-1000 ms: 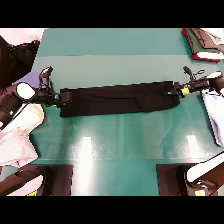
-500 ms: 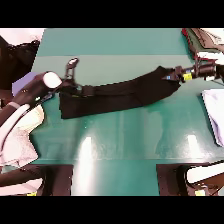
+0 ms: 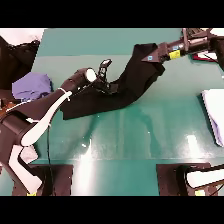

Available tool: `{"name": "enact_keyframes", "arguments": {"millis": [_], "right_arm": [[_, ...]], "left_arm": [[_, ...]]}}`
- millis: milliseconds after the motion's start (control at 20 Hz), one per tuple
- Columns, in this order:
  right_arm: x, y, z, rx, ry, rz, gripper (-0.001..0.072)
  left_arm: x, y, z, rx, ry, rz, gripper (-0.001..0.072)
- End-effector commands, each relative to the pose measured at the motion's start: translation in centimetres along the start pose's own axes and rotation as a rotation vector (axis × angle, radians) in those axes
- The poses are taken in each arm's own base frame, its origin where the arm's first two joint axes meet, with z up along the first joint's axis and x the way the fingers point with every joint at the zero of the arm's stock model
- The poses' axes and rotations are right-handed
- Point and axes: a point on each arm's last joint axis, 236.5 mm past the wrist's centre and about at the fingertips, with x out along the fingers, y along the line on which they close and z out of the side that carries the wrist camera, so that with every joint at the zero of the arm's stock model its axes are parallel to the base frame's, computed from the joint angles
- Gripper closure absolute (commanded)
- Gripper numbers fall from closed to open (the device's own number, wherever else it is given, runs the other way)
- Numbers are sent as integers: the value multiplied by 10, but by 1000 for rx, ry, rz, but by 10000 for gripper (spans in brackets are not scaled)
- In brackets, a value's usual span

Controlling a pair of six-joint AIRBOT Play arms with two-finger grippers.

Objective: Fold the shirts.

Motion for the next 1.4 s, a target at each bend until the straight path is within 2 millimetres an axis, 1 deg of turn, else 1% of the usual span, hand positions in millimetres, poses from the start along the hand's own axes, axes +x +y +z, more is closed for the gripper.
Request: {"name": "enact_keyframes", "arguments": {"millis": [0,150,200,300,400,500,600,650,750,850,950,1000,1100,1200,1300,1350], "right_arm": [[18,41,6,-64,6,36,693],[28,50,4,-73,15,49,693],[31,53,3,-77,18,53,693],[34,56,5,-81,7,55,693],[38,60,7,-87,0,58,693],[44,66,8,-97,-7,63,693],[51,73,11,-107,-19,70,693],[57,78,12,-114,-25,74,693],[74,84,10,-117,-19,88,693],[98,87,2,-110,10,105,693],[128,86,-7,-98,39,118,693],[145,87,-12,-92,52,124,693],[180,86,-25,-92,79,134,692],[218,85,-34,-99,74,131,690],[256,87,-39,-127,38,120,688],[273,90,-43,-134,23,113,687]], "left_arm": [[15,4,0,-17,10,5,683],[13,6,1,-11,8,13,683],[9,7,4,-11,5,13,683],[-7,16,13,-7,23,26,684],[-35,33,27,34,48,82,684],[-76,59,49,91,52,190,683],[-125,85,70,128,41,317,683],[-154,99,81,141,10,383,683],[-213,121,97,131,-77,477,683],[-273,129,106,112,-161,516,683],[-329,128,110,90,-254,539,683],[-355,125,110,88,-299,550,683],[-396,115,109,95,-374,570,682],[-421,106,106,116,-416,588,682],[-430,98,99,120,-422,581,682],[-427,95,93,116,-407,565,682]]}}
